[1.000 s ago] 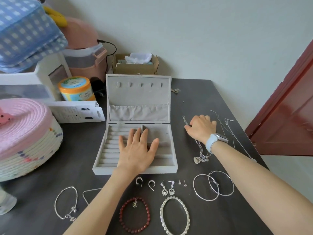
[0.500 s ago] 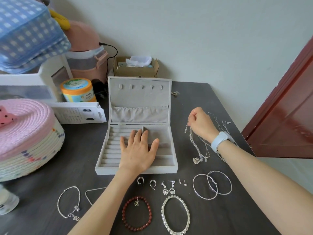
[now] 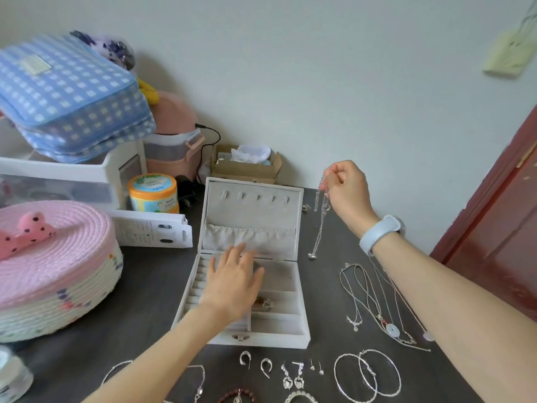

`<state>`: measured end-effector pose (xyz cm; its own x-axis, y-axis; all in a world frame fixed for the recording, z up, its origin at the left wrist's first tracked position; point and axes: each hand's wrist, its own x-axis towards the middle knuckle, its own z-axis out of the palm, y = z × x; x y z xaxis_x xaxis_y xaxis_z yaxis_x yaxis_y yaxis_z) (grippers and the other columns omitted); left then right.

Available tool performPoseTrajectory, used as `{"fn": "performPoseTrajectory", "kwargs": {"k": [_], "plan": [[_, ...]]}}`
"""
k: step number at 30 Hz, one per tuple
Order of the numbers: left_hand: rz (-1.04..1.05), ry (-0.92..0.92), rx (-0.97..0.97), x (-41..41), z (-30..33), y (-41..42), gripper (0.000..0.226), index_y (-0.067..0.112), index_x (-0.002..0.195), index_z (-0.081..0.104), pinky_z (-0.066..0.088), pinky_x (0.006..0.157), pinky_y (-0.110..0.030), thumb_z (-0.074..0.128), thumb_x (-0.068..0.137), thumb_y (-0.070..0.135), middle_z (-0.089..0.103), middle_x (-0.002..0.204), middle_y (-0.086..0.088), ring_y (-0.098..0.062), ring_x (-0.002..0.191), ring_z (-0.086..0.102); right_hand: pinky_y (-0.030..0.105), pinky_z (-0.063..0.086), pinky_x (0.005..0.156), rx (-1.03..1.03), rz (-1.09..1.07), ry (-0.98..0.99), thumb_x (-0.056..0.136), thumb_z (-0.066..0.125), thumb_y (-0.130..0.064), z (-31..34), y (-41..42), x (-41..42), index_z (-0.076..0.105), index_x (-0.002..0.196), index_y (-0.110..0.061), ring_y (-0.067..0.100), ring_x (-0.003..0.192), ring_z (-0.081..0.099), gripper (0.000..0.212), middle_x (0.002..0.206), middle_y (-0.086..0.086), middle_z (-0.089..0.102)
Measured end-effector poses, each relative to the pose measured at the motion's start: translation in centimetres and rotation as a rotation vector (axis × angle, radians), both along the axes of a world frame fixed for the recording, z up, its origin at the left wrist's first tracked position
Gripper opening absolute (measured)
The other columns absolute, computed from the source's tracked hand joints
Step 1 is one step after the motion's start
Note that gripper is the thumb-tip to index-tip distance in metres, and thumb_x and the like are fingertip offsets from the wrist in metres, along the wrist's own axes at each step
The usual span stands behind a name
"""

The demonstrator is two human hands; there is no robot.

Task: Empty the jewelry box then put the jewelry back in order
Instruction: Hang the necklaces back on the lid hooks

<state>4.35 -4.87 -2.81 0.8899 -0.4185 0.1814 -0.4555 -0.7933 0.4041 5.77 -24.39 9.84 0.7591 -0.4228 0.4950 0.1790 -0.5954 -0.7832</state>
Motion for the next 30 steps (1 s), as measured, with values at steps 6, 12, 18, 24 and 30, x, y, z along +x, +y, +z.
{"fn": "performPoseTrajectory", "kwargs": {"k": [6,12,18,24,30], "plan": [[0.033,-0.330,0.102,5.1,2.1,2.0,0.042,0.011,0.131,0.044,0.026,0.107,-0.048,0.044,0.092,0.027,0.040,0.141,-0.007,-0.026,0.132,0.032,0.022,0.046,0.045,0.286,0.079,-0.139,0.092,0.040,-0.004,3.6,4.5,3.6,0.044,0.073,-0.018,0.016,0.049,0.052,0.024,0.065,0.004,0.054],[0.035,-0.538,0.186,6.7,0.5,3.0,0.047,0.008,0.096,0.068,0.051,0.079,-0.045,0.078,0.055,0.030,0.064,0.106,-0.009,-0.027,0.101,0.043,0.026,0.055,0.057,0.425,0.192,-0.150,0.093,0.041,-0.003,4.6,8.0,6.3,0.045,0.073,-0.015,0.013,0.050,0.057,0.023,0.068,0.006,0.052],[0.049,-0.595,0.139,6.7,-0.2,3.4,0.035,0.012,0.082,0.067,0.047,0.086,-0.053,0.079,0.051,0.021,0.064,0.108,-0.010,-0.029,0.111,0.040,0.025,0.057,0.061,0.344,0.268,-0.096,0.092,0.044,-0.003,2.9,9.4,7.5,0.046,0.074,-0.014,0.014,0.060,0.057,0.022,0.066,0.005,0.052],[0.048,-0.546,0.044,6.6,-0.6,3.6,0.029,0.014,0.078,0.064,0.045,0.088,-0.056,0.076,0.052,0.015,0.062,0.113,-0.013,-0.029,0.118,0.037,0.012,0.044,0.050,0.018,0.339,0.042,0.090,0.048,-0.003,1.2,9.6,8.3,0.050,0.078,-0.010,0.000,0.047,0.052,0.015,0.062,0.002,0.053],[0.043,-0.562,-0.037,7.1,-1.1,4.2,0.022,0.017,0.087,0.067,0.042,0.093,-0.054,0.050,0.074,0.020,0.061,0.114,-0.009,-0.027,0.119,0.039,0.033,0.047,0.070,-0.310,0.350,0.215,0.083,0.059,-0.007,-1.4,9.4,9.2,0.055,0.067,-0.022,0.013,0.060,0.052,0.023,0.058,-0.005,0.053]]}}
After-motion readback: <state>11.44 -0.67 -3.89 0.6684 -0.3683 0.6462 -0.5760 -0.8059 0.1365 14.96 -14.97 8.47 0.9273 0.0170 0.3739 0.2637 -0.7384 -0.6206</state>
